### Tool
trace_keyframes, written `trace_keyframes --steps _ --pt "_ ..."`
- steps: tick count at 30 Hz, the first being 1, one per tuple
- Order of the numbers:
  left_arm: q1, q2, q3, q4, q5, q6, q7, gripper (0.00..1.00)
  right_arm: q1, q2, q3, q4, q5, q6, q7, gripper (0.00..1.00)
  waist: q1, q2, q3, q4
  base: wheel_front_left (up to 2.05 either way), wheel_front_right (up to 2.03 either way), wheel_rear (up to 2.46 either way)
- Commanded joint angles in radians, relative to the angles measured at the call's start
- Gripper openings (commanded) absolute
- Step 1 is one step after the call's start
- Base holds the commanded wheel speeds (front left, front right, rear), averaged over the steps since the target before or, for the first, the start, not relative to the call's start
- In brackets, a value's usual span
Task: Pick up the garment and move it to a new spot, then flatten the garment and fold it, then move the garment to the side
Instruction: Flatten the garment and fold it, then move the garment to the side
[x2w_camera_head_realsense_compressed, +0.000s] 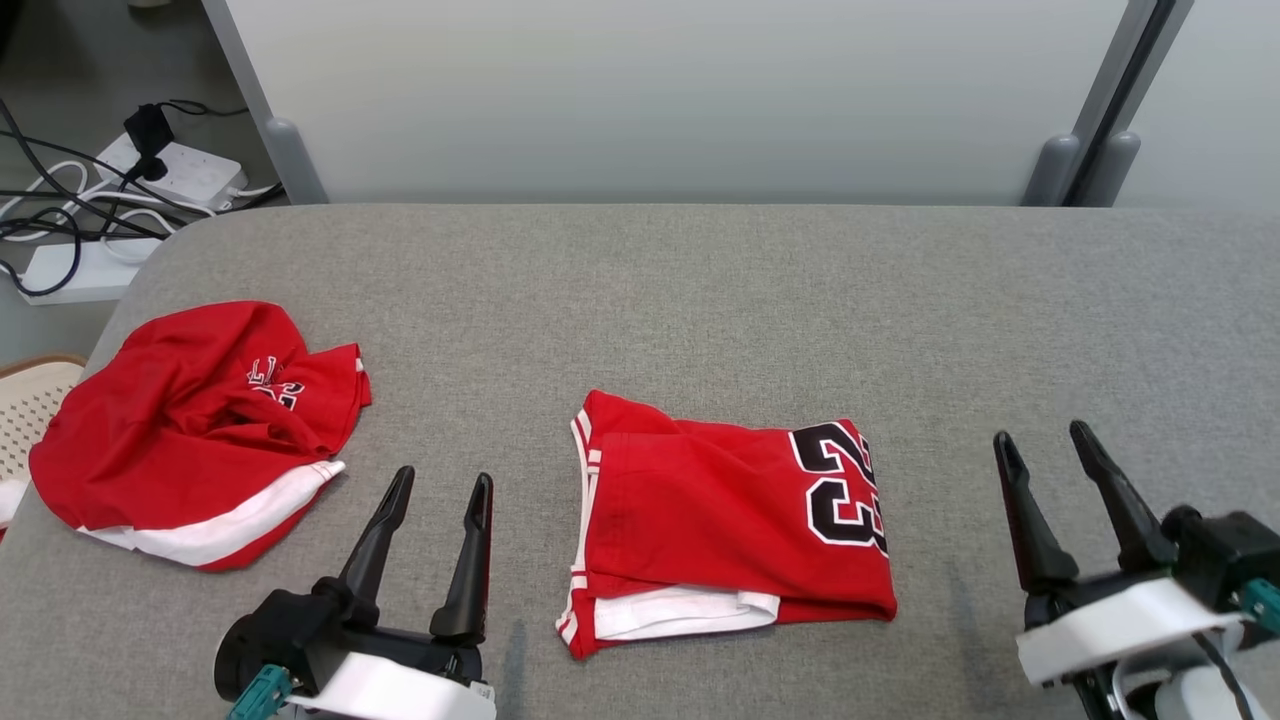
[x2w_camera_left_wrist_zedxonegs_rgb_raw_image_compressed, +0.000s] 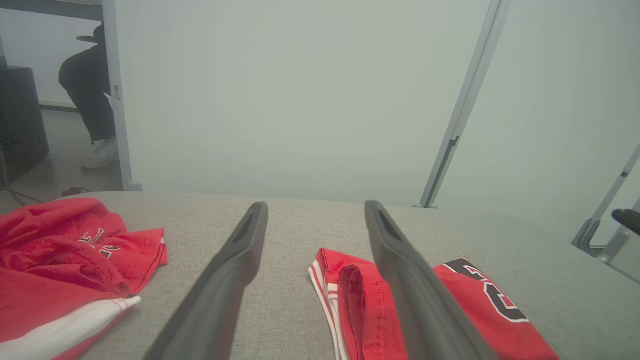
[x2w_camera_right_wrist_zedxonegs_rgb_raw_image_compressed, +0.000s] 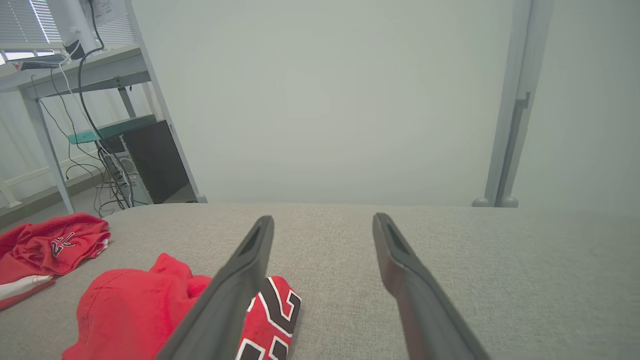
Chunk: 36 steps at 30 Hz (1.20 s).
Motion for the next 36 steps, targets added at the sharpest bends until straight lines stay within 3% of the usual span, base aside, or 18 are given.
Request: trace_keyframes --steps 1,17,28,36 --pt "-0.028 0.002 0.035 -0.030 0.011 0.009 -0.010 1.00 0.022 0.001 0.000 -0.044 -0.008 0.004 -0.013 1.00 0.0000 -0.0001 -0.006 -0.002 0.00 0.00 0.00" --pt "0.011 0.002 0.030 -0.022 0.023 0.005 -0.010 1.00 0.129 0.005 0.038 -0.031 0.075 0.004 -0.013 1.00 0.0000 -0.0001 -0.039 0.011 0.00 0.00 0.00" --pt "0.000 0.002 0.018 -0.029 0.029 0.005 -0.010 1.00 -0.027 -0.053 0.172 0.154 0.367 0.004 0.076 1.00 0.0000 -0.0001 -0.012 0.048 0.00 0.00 0.00" --pt "-0.017 0.002 0.005 -0.025 0.031 0.005 -0.010 1.00 -0.139 -0.096 0.240 0.264 0.575 0.004 0.218 1.00 0.0000 -0.0001 0.014 0.092 0.00 0.00 0.00"
